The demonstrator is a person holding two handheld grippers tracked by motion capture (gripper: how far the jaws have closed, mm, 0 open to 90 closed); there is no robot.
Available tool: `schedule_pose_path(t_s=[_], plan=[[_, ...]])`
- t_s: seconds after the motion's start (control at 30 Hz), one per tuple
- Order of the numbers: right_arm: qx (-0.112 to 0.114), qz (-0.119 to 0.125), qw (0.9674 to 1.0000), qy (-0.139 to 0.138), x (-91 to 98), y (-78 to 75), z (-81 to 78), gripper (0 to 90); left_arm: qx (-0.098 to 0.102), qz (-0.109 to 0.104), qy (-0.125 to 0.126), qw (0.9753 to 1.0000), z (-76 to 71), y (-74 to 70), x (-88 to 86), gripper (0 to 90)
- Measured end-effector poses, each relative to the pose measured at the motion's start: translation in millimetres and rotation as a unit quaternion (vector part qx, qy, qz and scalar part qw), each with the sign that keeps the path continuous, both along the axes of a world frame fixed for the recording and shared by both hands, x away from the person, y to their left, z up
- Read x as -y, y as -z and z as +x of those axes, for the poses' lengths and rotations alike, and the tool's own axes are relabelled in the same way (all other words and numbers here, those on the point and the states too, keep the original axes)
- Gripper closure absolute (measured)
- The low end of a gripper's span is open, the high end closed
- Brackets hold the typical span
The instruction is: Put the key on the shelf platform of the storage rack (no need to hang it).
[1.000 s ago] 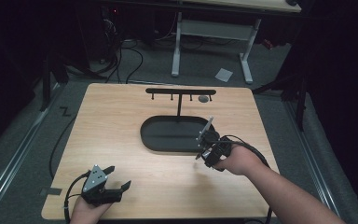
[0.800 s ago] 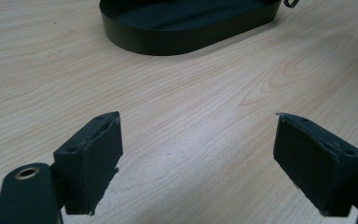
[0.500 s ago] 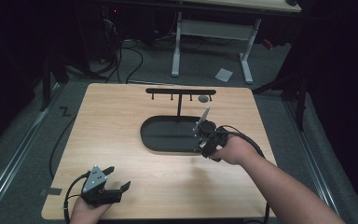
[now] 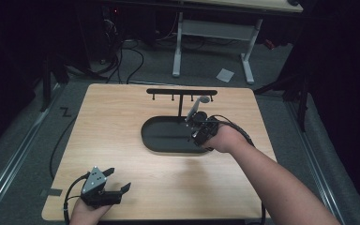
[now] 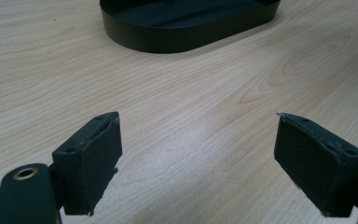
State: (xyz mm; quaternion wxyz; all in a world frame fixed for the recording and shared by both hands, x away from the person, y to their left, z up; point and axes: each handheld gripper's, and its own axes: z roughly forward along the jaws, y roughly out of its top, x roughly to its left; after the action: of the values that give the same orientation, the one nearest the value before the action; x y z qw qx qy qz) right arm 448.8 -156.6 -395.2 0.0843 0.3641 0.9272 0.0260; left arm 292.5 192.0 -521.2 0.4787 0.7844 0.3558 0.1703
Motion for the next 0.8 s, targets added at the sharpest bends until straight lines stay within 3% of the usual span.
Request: schedule_pose_path(t_s=[0.5,0.8], plan=[[0.002,0.0,1.0,-0.003,-33.6,16.0,42.0,49.0,-0.003,0.001,0.007,1.0,-1.6,0.6,-1.7,15.8],[-0.007,-0.005,1.0,0.001,-41.3,31.0,54.0,49.0,-0.007,0.001,0.009,0.9999,-1.2,1.6,-0.8,15.9]])
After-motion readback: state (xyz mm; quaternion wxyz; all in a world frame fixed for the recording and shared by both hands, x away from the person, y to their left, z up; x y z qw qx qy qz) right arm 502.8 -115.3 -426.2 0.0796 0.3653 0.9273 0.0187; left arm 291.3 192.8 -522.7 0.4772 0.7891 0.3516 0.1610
